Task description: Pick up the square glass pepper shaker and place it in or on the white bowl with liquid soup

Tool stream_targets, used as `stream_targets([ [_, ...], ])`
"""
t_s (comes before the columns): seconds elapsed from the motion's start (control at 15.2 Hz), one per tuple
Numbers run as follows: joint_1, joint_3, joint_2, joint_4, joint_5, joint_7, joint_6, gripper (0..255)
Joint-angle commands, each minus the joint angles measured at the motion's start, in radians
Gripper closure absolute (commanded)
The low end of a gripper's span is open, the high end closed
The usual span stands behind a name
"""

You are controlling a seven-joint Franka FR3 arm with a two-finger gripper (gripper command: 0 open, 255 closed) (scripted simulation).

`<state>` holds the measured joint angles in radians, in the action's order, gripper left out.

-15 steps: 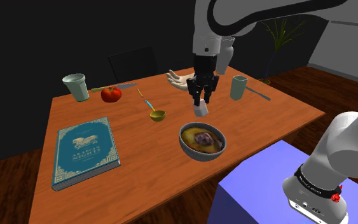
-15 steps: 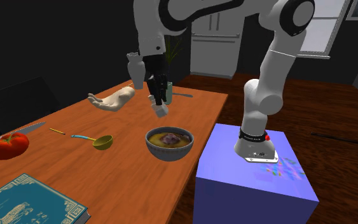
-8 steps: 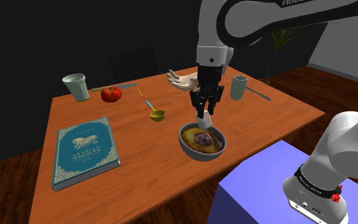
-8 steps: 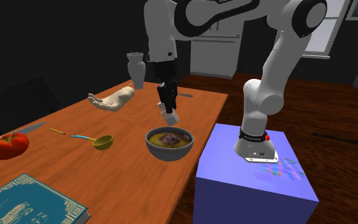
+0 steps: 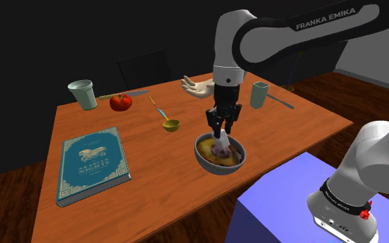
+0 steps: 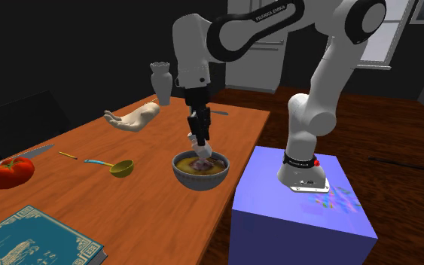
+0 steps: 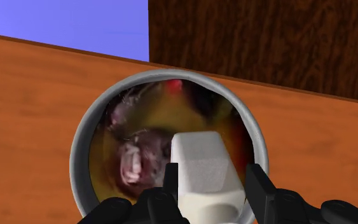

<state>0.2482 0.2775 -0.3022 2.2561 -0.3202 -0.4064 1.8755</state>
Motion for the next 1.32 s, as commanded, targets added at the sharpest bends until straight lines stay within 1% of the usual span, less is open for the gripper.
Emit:
stream_targets([
  [0.0,0.001,0.003,0.008,0.023,-0.002,0.006,0.031,255],
  [0.26,0.003,0.009,0.025,0.061,-0.007,0.015,0.086,255],
  [0.79,0.003,0.009,0.025,0.061,-0.007,0.015,0.086,255],
  [0.86,0.003,0.009,0.023,0.063,-0.007,0.015,0.086,0],
  [1.19,0.003,0.009,0.025,0.061,-0.007,0.015,0.086,0],
  [1.25,-0.001,0.002,0.017,0.036,-0.002,0.014,0.051,0],
])
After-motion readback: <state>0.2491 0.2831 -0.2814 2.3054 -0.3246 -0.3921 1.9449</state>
